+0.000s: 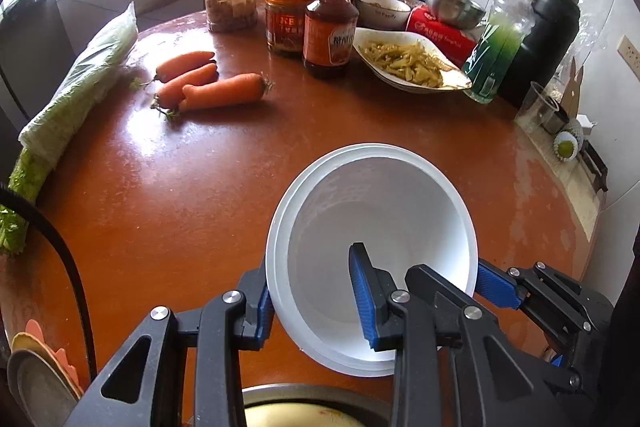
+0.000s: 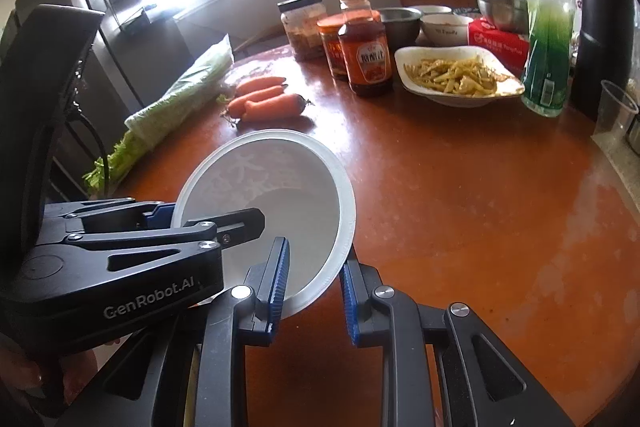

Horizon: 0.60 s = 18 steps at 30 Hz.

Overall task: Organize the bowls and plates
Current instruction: 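Lift the white noodle cup with the left gripper and carry it over the yellow bowl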

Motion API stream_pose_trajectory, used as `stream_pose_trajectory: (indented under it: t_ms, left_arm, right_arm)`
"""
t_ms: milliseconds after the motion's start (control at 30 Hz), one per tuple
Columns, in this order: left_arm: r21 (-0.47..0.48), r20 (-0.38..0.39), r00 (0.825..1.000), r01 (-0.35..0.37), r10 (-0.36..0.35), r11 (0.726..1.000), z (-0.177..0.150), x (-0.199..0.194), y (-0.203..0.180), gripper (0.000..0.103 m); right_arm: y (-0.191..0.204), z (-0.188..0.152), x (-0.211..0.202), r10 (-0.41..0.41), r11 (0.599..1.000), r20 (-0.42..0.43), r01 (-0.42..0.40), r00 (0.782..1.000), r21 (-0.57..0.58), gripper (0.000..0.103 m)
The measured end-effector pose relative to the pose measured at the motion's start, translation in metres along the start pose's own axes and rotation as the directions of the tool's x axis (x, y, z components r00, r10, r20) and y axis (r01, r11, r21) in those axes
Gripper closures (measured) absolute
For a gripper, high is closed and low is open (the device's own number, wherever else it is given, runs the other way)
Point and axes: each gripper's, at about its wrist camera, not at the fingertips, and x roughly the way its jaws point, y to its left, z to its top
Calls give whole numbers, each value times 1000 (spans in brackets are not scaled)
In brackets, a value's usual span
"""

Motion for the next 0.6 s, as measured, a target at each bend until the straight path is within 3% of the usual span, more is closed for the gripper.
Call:
stream_pose_trajectory:
  t_ms: [600]
  left_arm:
    - [-36,143,989,35,-30,999,-20,-73,14,68]
  right_arm:
    - [40,1,-54,45,996,97,-38,994,-75,78]
